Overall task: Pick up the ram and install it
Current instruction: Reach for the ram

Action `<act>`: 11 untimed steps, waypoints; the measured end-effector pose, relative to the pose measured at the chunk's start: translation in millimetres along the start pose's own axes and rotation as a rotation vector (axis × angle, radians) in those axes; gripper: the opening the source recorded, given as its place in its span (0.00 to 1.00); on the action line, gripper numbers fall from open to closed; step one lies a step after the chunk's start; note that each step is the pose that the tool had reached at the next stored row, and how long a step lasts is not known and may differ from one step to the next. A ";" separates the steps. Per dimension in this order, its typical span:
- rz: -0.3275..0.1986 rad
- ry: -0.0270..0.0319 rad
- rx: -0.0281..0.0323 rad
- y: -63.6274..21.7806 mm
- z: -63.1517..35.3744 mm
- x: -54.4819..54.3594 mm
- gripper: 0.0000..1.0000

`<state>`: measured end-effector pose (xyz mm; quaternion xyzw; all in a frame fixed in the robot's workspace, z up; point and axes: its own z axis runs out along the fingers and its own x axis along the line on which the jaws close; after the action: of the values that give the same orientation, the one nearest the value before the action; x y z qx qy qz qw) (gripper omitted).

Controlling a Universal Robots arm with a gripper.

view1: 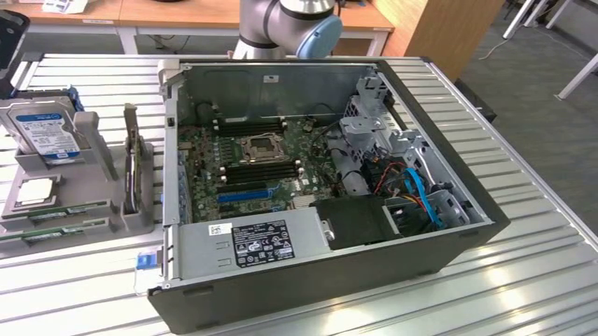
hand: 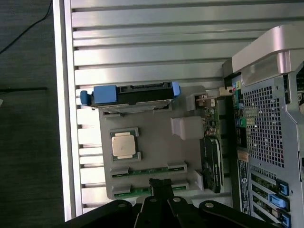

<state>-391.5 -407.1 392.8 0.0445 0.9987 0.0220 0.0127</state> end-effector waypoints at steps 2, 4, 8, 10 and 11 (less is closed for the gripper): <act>0.000 0.0000 0.0000 -3.5 -0.1 -0.3 0.10; 0.000 0.0001 0.0001 -6.7 -0.3 -0.7 0.10; 0.000 0.0001 0.0000 -12.7 -0.6 -1.2 0.10; 0.000 0.0001 0.0000 -14.9 -0.6 -1.4 0.10; 0.000 0.0000 0.0000 -15.3 -0.7 -1.4 0.10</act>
<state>-391.5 -422.5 392.8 0.0446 0.9987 0.0220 0.0126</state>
